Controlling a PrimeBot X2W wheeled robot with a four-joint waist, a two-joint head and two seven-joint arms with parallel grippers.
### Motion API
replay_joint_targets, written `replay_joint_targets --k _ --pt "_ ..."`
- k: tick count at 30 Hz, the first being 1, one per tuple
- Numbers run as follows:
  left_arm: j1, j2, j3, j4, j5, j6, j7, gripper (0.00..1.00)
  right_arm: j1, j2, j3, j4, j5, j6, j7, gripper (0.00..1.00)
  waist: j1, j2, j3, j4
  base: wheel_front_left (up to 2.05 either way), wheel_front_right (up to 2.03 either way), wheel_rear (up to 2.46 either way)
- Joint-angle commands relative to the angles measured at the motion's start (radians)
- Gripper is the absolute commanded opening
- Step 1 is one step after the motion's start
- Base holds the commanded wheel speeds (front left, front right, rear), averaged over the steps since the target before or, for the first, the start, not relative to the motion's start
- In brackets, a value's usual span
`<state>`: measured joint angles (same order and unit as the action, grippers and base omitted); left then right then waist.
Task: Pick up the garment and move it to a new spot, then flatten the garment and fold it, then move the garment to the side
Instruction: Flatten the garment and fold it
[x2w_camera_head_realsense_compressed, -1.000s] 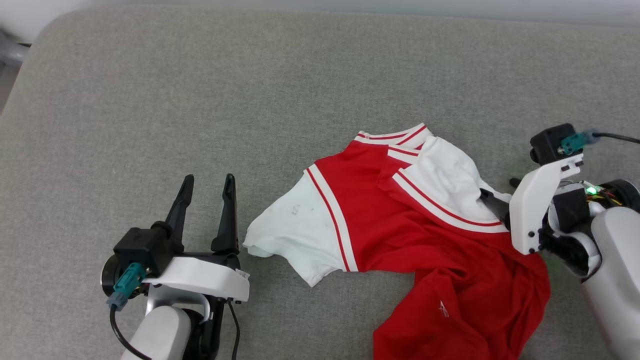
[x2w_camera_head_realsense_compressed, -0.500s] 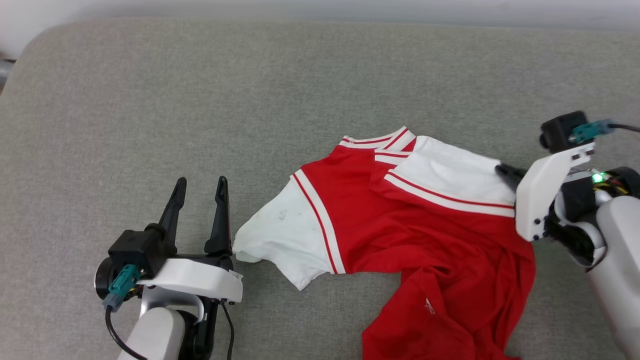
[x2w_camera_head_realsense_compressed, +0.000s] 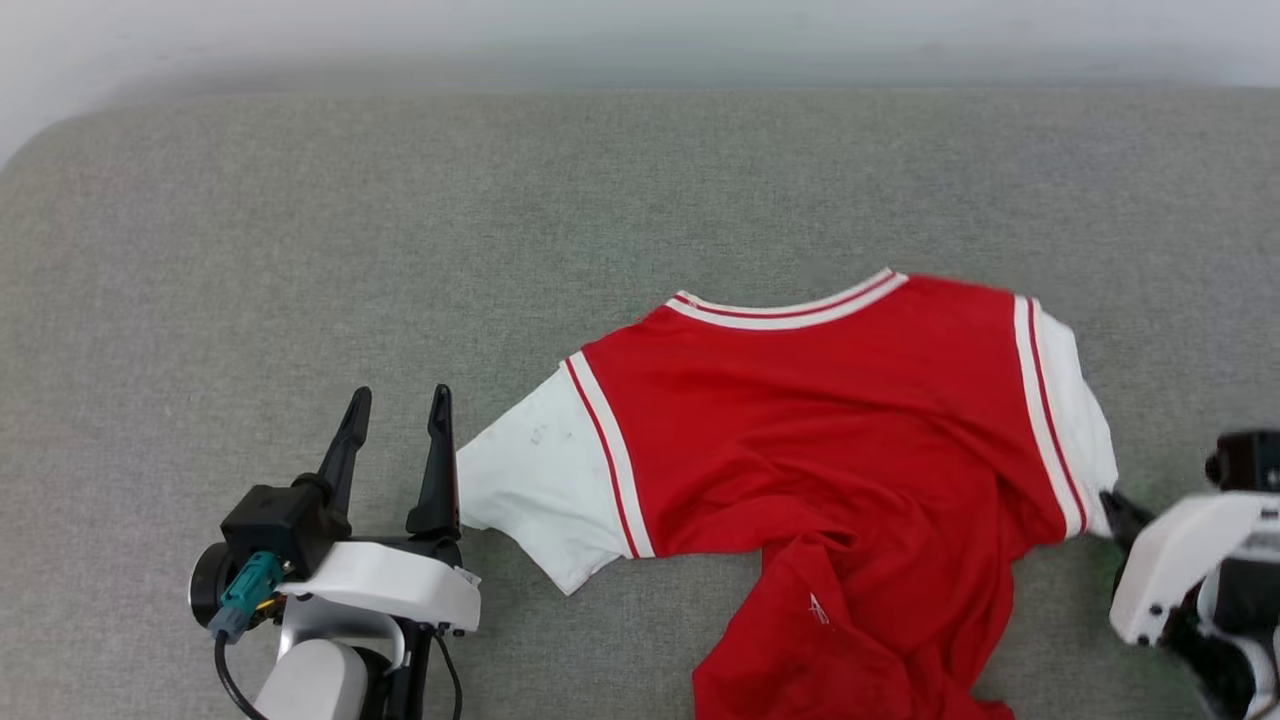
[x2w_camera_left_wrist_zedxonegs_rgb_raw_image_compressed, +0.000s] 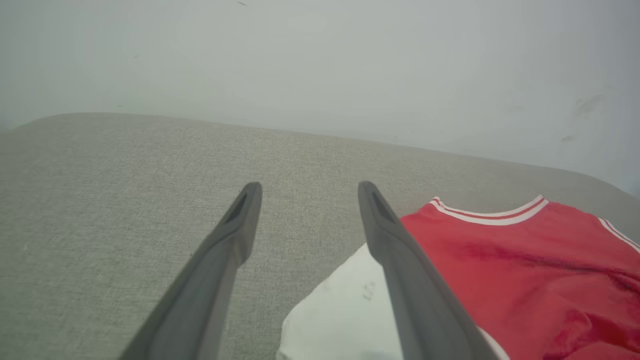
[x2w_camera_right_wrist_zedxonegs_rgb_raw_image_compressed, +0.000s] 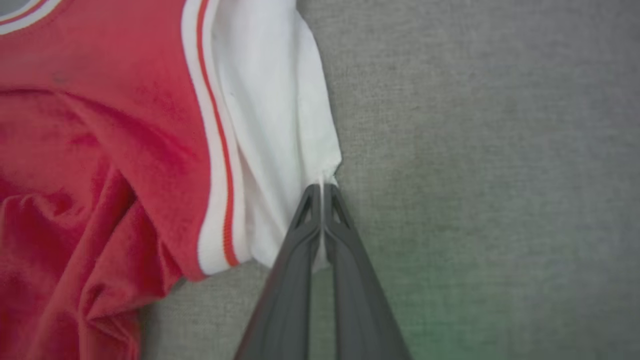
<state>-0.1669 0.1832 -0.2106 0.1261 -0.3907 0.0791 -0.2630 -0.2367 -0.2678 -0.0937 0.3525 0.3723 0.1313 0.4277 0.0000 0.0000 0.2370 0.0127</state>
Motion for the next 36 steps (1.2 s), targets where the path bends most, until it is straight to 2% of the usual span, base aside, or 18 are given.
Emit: replay_joint_targets --k 1,6,8,16,22,29,36 --pt "0.012 0.003 0.002 0.001 -0.001 -0.002 -0.002 1.0 0.017 0.011 -0.006 -0.004 -0.007 -0.001 0.007 0.0 0.0 0.0 -0.003 -0.003 0.0 0.0 0.0" --pt "0.017 0.01 -0.002 0.013 -0.005 -0.002 0.003 1.0 0.139 0.114 -0.048 -0.046 -0.029 -0.001 0.009 0.0 0.0 0.0 -0.016 -0.009 0.0 0.0 0.0" --pt "0.017 0.013 -0.002 0.016 -0.007 0.0 0.004 1.0 0.15 0.138 -0.068 -0.073 -0.04 -0.001 -0.031 1.0 0.0 0.0 -0.02 -0.011 0.0 0.0 0.0" --pt "0.042 0.025 -0.003 0.023 -0.01 0.008 0.018 1.0 0.132 0.2 -0.143 -0.204 -0.122 -0.001 -0.3 1.0 0.0 0.0 -0.067 -0.022 0.0 0.0 0.0" --pt "0.067 0.042 0.011 0.01 -0.017 0.025 0.028 1.0 0.166 0.215 -0.126 -0.298 -0.153 -0.001 -0.404 1.0 0.0 0.0 -0.106 -0.036 0.0 0.0 0.0" --pt "0.073 0.057 0.016 -0.019 -0.017 0.038 0.047 1.0 0.224 0.218 -0.13 -0.371 -0.147 -0.001 -0.352 1.0 0.0 0.0 -0.108 -0.051 0.0 0.0 0.0" --pt "0.051 0.059 0.013 -0.044 -0.019 0.044 0.049 1.0 0.178 0.213 -0.166 -0.311 -0.103 -0.001 -0.186 1.0 0.0 0.0 -0.073 -0.046 0.0 0.0 0.0"
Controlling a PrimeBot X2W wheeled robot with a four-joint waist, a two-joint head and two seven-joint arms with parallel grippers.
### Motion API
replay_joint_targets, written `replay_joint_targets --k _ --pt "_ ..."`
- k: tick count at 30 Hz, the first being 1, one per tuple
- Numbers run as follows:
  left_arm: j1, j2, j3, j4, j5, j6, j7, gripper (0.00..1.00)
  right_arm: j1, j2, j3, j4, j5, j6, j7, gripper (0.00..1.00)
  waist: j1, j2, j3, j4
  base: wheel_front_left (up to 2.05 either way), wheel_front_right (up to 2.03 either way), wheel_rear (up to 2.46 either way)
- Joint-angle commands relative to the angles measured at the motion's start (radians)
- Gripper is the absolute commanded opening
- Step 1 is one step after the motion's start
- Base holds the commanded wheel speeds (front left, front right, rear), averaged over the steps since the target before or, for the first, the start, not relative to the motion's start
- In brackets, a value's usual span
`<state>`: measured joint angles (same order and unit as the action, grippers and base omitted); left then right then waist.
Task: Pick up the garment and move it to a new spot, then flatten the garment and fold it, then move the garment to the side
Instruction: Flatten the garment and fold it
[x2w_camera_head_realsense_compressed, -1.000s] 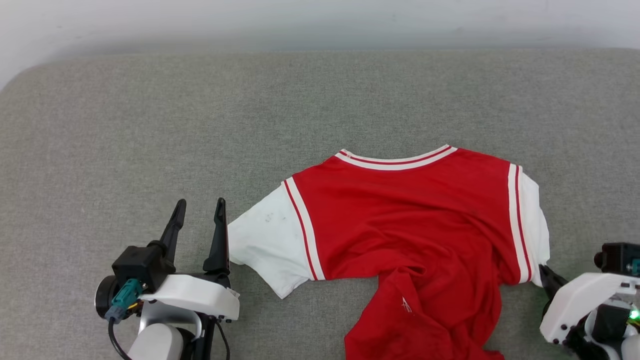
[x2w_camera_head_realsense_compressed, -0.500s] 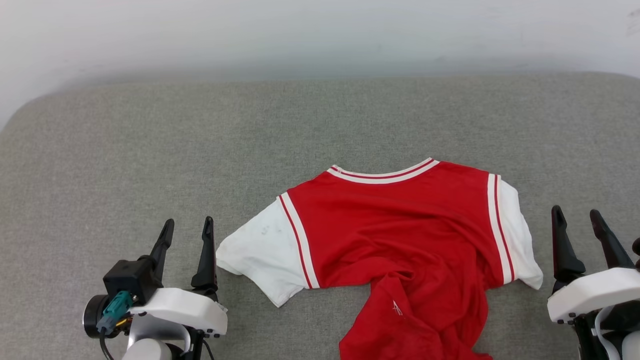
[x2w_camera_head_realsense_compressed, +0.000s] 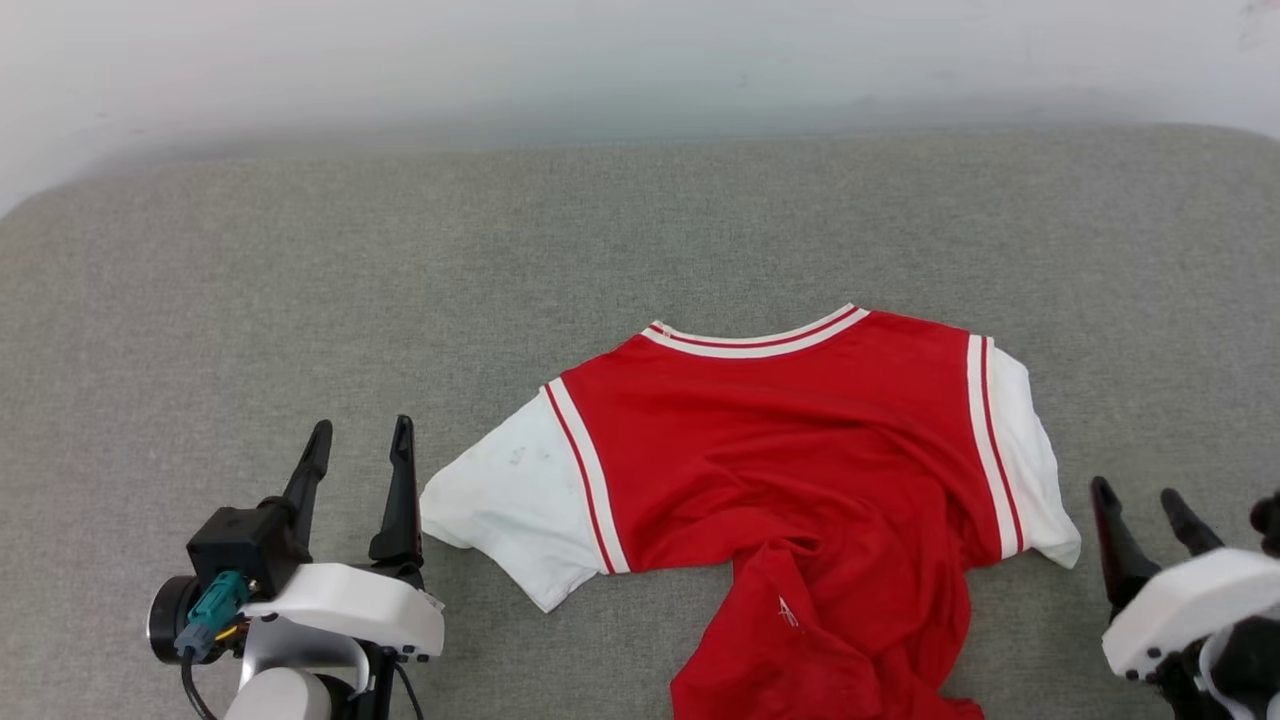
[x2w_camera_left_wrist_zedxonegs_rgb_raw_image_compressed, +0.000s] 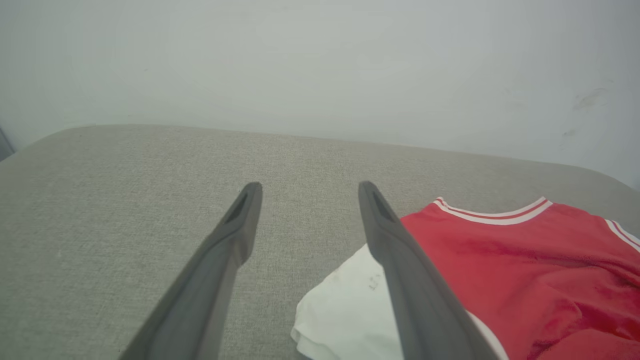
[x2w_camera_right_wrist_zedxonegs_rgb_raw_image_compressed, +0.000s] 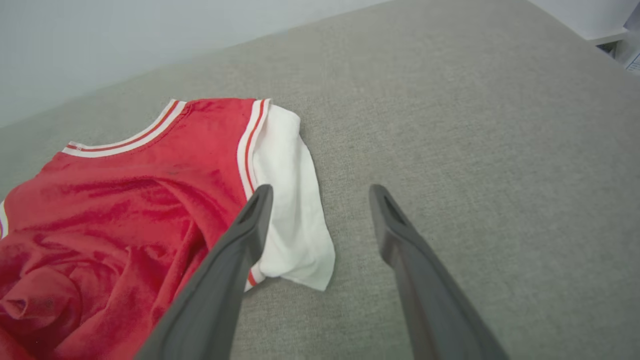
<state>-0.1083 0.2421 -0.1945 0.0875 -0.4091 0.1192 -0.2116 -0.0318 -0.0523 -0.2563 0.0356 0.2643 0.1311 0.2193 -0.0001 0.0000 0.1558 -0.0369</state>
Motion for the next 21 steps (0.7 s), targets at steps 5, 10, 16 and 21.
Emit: replay_joint_targets --k 5,10,16,21 --pt "-0.03 -0.007 -0.012 -0.011 -0.003 -0.003 -0.006 1.0 -0.119 -0.068 0.015 0.072 0.043 -0.001 0.21 1.0 0.0001 0.0 0.049 0.026 0.0 0.0 0.0" --pt "-0.068 -0.018 -0.024 0.0 -0.005 -0.016 -0.015 1.0 -0.242 -0.156 0.045 0.159 0.074 -0.001 0.359 1.0 0.0001 0.0 0.102 0.068 0.0 0.0 0.0" --pt "-0.108 -0.034 -0.036 0.03 -0.005 -0.036 -0.032 1.0 -0.361 -0.227 0.116 0.258 0.088 -0.001 0.454 1.0 0.0001 0.0 0.149 0.111 0.0 0.0 0.0" --pt "-0.128 -0.046 -0.041 0.058 -0.004 -0.049 -0.041 1.0 -0.387 -0.25 0.179 0.349 0.103 -0.001 0.55 1.0 0.0001 0.0 0.166 0.131 0.0 0.0 0.0"
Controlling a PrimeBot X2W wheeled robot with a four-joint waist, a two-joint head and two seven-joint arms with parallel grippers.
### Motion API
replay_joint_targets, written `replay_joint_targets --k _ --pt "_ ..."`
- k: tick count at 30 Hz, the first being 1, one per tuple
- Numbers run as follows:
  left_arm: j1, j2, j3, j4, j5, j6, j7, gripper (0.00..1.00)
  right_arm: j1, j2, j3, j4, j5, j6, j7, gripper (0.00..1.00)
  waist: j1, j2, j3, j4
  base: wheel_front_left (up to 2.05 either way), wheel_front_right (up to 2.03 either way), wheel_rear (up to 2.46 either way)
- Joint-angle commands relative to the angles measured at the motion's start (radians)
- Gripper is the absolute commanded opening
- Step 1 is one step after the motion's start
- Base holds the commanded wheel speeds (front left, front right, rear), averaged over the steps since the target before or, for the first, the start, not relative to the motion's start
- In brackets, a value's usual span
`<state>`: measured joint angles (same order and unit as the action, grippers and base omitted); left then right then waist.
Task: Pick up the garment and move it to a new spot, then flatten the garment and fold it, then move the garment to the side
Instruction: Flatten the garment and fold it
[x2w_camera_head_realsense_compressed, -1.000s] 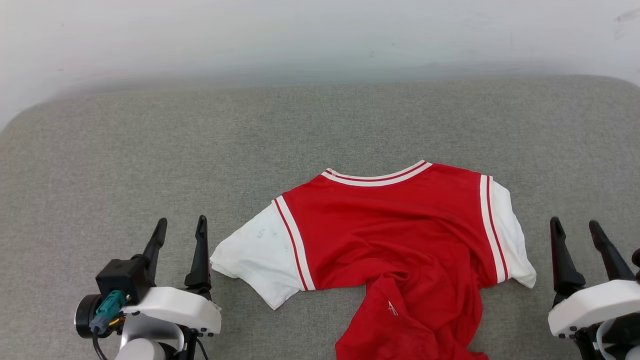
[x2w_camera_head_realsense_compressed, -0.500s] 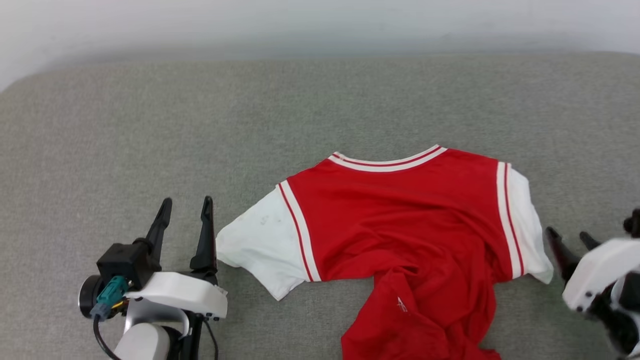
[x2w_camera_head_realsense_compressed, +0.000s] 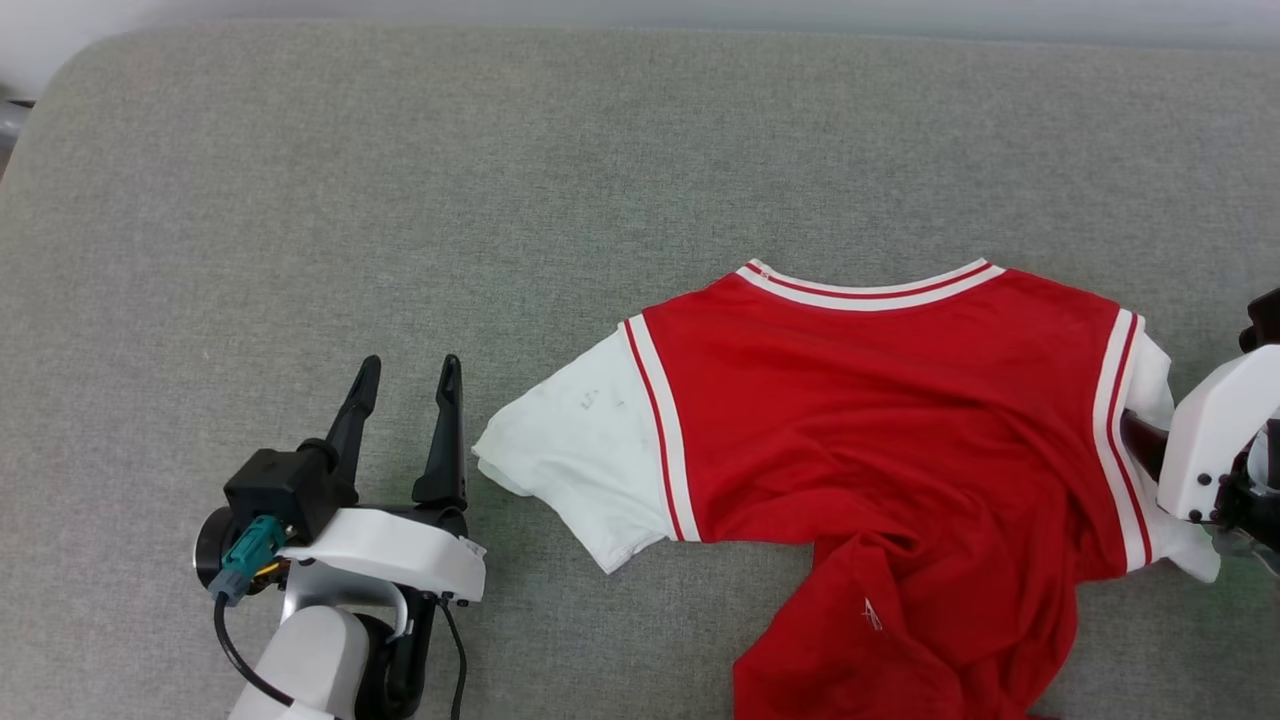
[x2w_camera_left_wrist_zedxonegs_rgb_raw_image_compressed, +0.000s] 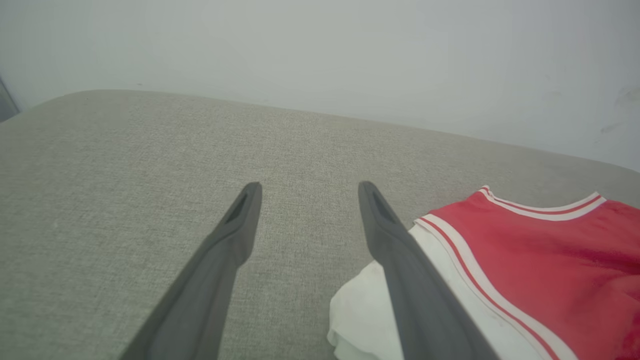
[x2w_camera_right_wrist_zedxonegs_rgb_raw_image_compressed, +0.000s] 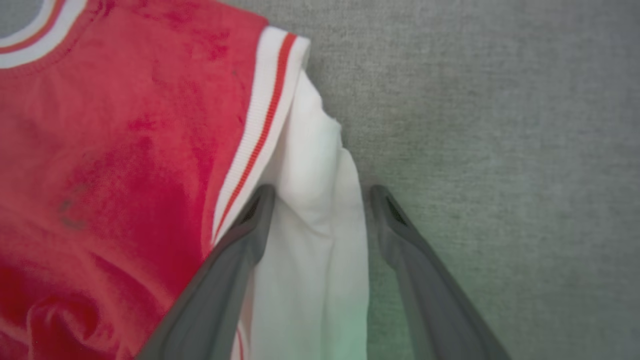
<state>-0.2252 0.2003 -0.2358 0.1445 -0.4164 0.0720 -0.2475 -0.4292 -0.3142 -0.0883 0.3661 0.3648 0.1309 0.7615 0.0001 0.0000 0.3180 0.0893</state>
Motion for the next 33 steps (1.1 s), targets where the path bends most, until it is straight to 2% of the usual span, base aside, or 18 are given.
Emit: replay_joint_targets --k 1,3,4,5,6,12,17,21,24,26,33 --pt "-0.01 -0.005 -0.001 0.006 0.0 -0.006 -0.005 1.0 0.018 0.016 0.021 0.032 0.009 0.0 0.033 1.0 -0.0001 0.0 0.006 0.006 0.0 0.0 0.0" --pt "-0.01 -0.007 -0.002 0.016 -0.009 -0.014 -0.007 1.0 0.03 0.022 0.04 0.046 0.017 0.0 0.07 1.0 -0.0001 0.0 0.008 0.005 0.0 0.0 0.0" --pt "-0.009 -0.007 -0.002 0.021 -0.014 -0.019 -0.004 1.0 0.034 0.023 0.047 0.047 0.018 0.0 0.078 0.5 -0.0001 0.0 0.009 0.003 0.0 0.0 0.0" --pt "-0.008 -0.006 -0.001 0.026 -0.02 -0.022 0.001 1.0 0.034 0.025 0.05 0.044 0.021 0.0 0.08 0.16 -0.0001 0.0 0.008 0.0 0.0 0.0 0.0" --pt "-0.007 -0.003 -0.001 0.031 -0.024 -0.024 0.008 1.0 0.032 0.027 0.05 0.038 0.022 0.0 0.07 0.0 -0.0001 0.0 0.006 -0.005 0.0 0.0 0.0" --pt "-0.032 0.03 0.013 0.023 -0.088 -0.061 0.099 1.0 0.006 0.004 0.011 -0.009 0.003 -0.001 -0.015 0.0 -0.0001 0.0 -0.024 -0.029 0.0 0.0 0.0" --pt "-0.08 0.101 -0.018 -0.005 -0.149 -0.124 0.327 1.0 0.029 0.028 -0.02 -0.053 -0.001 -0.001 -0.062 0.0 -0.0001 0.0 -0.053 -0.047 0.0 0.0 0.0" --pt "-0.107 0.162 -0.055 -0.019 -0.206 -0.152 0.543 1.0 0.049 0.048 -0.016 -0.075 -0.004 -0.001 -0.063 0.0 -0.0001 0.0 -0.067 -0.069 0.0 0.0 0.0" --pt "-0.117 0.193 -0.081 -0.009 -0.251 -0.155 0.704 1.0 0.063 0.065 -0.005 -0.086 -0.002 -0.001 -0.063 0.0 -0.0001 0.0 -0.072 -0.087 0.0 0.0 0.0" --pt "-0.127 0.207 -0.089 0.003 -0.268 -0.141 0.775 1.0 0.067 0.076 0.001 -0.091 0.002 -0.001 -0.067 0.0 -0.0001 0.0 -0.069 -0.098 0.0 0.0 0.0" --pt "-0.148 0.218 -0.129 0.066 -0.261 -0.116 0.892 1.0 0.071 0.092 0.017 -0.098 0.017 -0.001 -0.075 0.0 -0.0001 0.0 -0.05 -0.115 0.0 0.0 0.0"
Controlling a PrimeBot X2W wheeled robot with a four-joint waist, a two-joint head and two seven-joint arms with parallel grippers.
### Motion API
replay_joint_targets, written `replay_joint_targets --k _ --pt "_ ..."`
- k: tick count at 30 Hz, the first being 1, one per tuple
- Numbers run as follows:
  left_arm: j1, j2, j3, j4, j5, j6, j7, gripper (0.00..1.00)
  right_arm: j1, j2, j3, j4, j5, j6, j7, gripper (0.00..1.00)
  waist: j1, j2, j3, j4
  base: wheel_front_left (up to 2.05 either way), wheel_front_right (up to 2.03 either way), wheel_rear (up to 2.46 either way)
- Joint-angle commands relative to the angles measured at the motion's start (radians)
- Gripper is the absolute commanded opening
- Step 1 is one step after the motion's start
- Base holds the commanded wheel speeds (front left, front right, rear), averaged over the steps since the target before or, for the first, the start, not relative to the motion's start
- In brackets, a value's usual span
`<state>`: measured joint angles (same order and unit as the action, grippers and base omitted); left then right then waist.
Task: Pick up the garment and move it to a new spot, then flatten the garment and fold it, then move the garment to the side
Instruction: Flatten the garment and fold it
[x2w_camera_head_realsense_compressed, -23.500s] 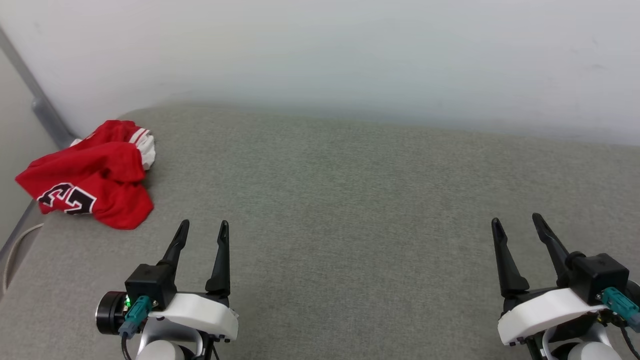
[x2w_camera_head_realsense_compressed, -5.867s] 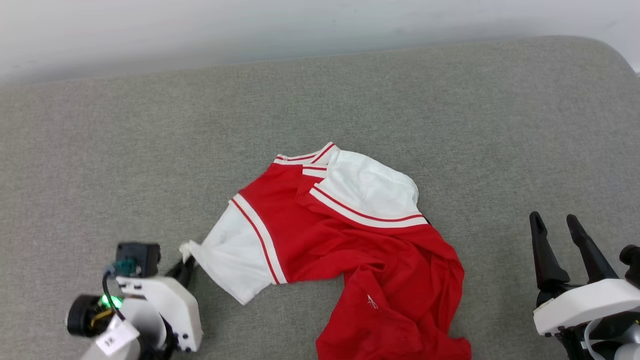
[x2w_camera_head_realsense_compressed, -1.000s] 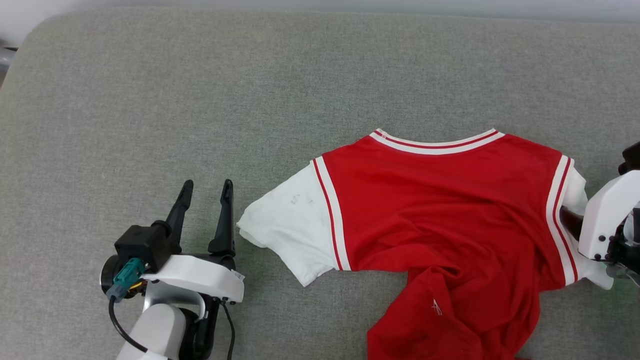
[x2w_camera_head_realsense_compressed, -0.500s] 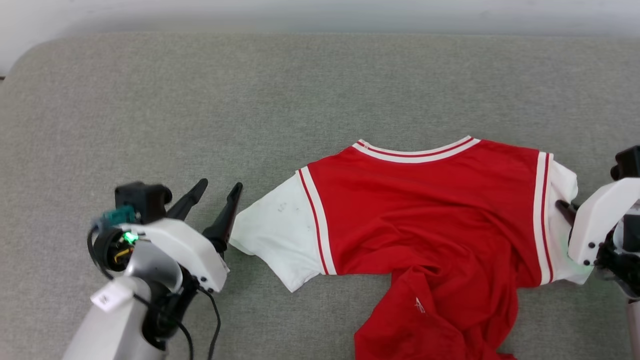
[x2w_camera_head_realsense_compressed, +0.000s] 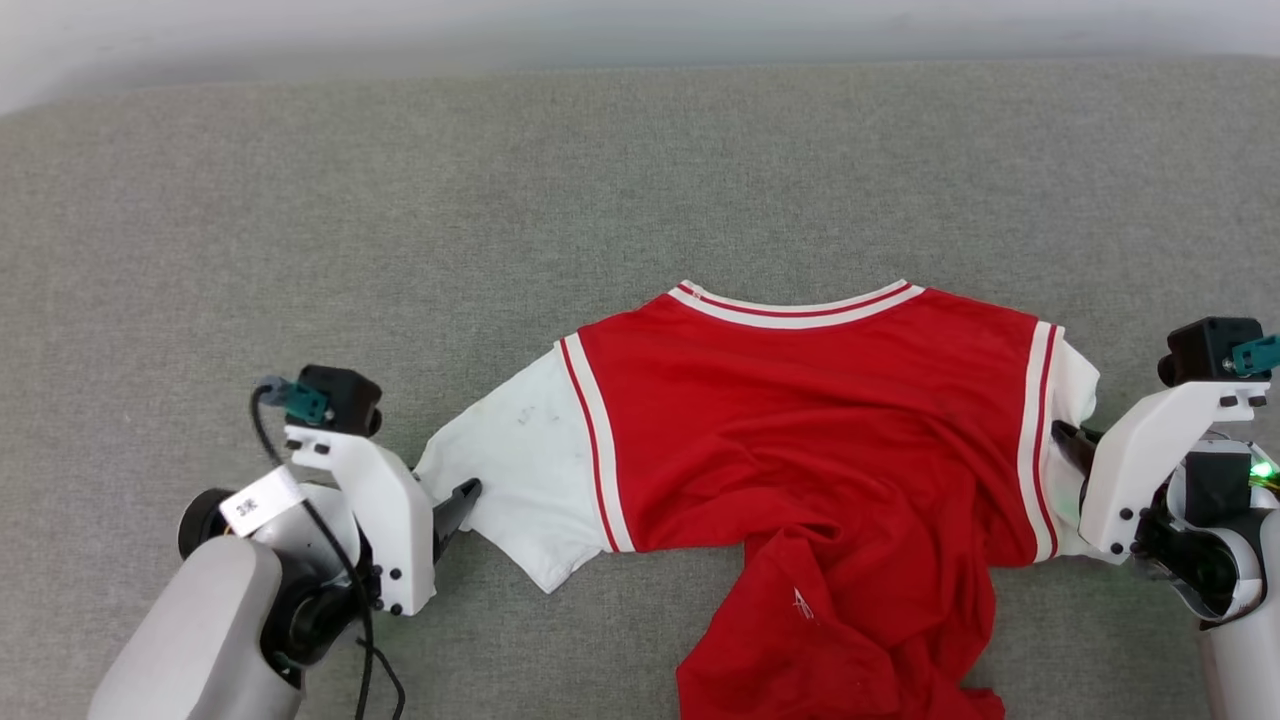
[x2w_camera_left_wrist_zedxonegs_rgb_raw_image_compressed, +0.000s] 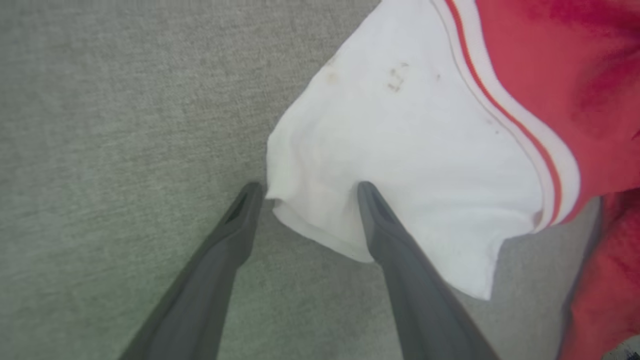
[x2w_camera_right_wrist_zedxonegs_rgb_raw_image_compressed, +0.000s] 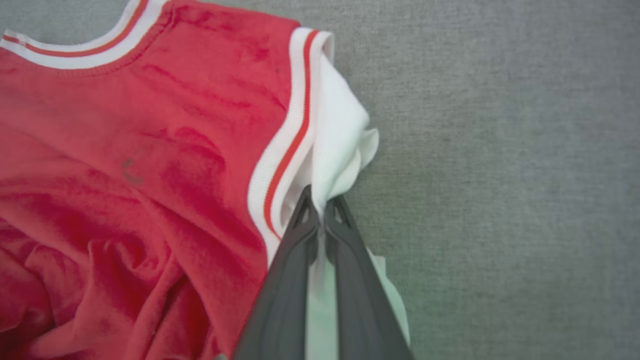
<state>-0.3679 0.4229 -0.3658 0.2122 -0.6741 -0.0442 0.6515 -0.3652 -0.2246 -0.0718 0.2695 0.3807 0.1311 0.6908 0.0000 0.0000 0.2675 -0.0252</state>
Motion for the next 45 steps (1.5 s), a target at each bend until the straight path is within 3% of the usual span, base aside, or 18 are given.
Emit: replay_joint_targets --k 1,4,5,6,7,8,15,21,27,36,45 --pt "-0.011 -0.004 -0.009 0.008 0.001 -0.005 0.006 1.0 0.004 0.002 0.002 -0.003 0.003 -0.001 -0.004 0.0 0.0 0.0 0.005 -0.003 0.0 0.0 0.0" --pt "-0.02 -0.017 -0.046 0.047 -0.01 -0.03 0.044 1.0 -0.006 0.004 0.006 -0.001 0.006 -0.001 -0.009 0.0 0.0 0.0 0.016 -0.007 0.0 0.0 0.0" --pt "-0.025 -0.02 -0.058 0.059 -0.011 -0.037 0.054 0.92 -0.009 0.006 0.008 0.001 0.008 -0.001 -0.009 0.0 0.0 0.0 0.019 -0.008 0.0 0.0 0.0" --pt "-0.028 -0.024 -0.071 0.069 -0.009 -0.043 0.063 0.44 -0.013 0.006 0.008 0.001 0.01 -0.001 -0.011 0.0 0.0 0.0 0.022 -0.009 0.0 0.0 0.0" --pt "-0.034 -0.029 -0.084 0.08 -0.009 -0.051 0.069 0.03 -0.017 0.005 0.009 0.002 0.011 -0.001 -0.013 0.0 0.0 0.0 0.023 -0.01 0.0 0.0 0.0" --pt "-0.038 -0.03 -0.098 0.091 -0.006 -0.055 0.077 0.0 -0.022 0.006 0.009 0.004 0.012 -0.001 -0.016 0.0 0.0 0.0 0.025 -0.011 0.0 0.0 0.0" --pt "-0.101 -0.02 -0.109 0.11 0.041 -0.065 -0.008 0.0 -0.027 -0.007 0.011 0.012 0.017 -0.001 -0.043 0.0 0.0 0.0 -0.004 -0.005 0.0 0.0 0.0" --pt "-0.191 -0.012 -0.068 0.119 0.107 -0.029 -0.154 0.0 -0.064 -0.015 0.004 0.011 0.005 -0.001 -0.082 0.0 0.0 0.0 -0.04 -0.001 0.0 0.0 0.0" --pt "-0.319 -0.038 -0.017 0.18 0.143 0.012 -0.303 0.0 -0.147 -0.023 0.002 0.036 -0.012 -0.001 -0.125 0.0 0.0 0.0 -0.061 -0.006 0.0 0.0 0.0" --pt "-0.618 -0.038 0.039 0.317 0.2 0.037 -0.48 0.0 -0.448 -0.034 0.007 0.114 -0.063 -0.001 -0.25 0.0 0.0 0.0 0.002 -0.028 0.0 0.0 0.0" --pt "-0.956 0.004 0.075 0.433 0.26 0.045 -0.628 0.0 -0.822 -0.028 0.031 0.198 -0.113 -0.001 -0.391 0.0 0.0 0.0 0.087 -0.039 0.0 0.0 0.0"
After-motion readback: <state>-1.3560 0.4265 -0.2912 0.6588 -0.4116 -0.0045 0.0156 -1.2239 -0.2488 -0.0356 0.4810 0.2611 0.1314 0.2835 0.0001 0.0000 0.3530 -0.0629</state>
